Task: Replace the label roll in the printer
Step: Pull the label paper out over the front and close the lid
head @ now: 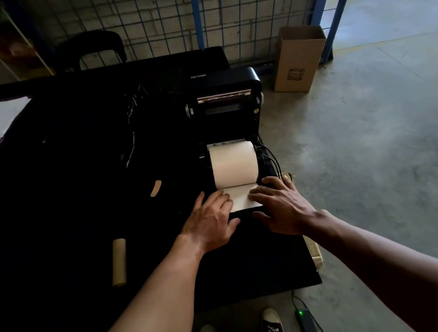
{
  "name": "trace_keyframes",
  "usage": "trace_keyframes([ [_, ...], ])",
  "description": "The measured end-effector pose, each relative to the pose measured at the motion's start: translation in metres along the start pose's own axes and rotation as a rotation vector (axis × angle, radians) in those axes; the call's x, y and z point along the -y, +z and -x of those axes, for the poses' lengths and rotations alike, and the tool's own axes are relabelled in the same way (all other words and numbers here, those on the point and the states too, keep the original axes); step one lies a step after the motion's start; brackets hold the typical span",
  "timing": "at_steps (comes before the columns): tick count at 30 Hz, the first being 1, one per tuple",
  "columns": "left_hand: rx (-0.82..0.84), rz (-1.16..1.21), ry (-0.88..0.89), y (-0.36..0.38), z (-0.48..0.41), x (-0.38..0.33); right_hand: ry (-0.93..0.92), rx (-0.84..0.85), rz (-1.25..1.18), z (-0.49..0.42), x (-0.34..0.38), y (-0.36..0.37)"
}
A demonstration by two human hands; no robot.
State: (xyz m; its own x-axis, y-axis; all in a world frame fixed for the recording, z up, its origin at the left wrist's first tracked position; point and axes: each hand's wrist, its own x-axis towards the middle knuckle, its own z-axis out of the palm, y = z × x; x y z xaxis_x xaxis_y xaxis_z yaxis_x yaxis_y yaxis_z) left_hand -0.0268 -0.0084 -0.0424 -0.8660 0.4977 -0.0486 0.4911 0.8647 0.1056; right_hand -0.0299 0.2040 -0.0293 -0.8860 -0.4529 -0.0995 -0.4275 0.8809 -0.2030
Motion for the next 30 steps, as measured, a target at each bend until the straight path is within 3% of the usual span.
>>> trace_keyframes([
  [14, -0.092, 0.078, -0.074, 0.002, 0.009, -0.018, -0.011, 0.011, -0.019, 0.01, 0.001, 0.002],
  [21, -0.075, 0.154, -0.098, 0.0, 0.009, -0.02, 0.084, -0.016, -0.17, 0.016, 0.009, 0.008],
  [30, -0.074, 0.065, -0.142, -0.002, 0.014, -0.03, 0.112, -0.004, -0.157, 0.022, 0.02, 0.004],
])
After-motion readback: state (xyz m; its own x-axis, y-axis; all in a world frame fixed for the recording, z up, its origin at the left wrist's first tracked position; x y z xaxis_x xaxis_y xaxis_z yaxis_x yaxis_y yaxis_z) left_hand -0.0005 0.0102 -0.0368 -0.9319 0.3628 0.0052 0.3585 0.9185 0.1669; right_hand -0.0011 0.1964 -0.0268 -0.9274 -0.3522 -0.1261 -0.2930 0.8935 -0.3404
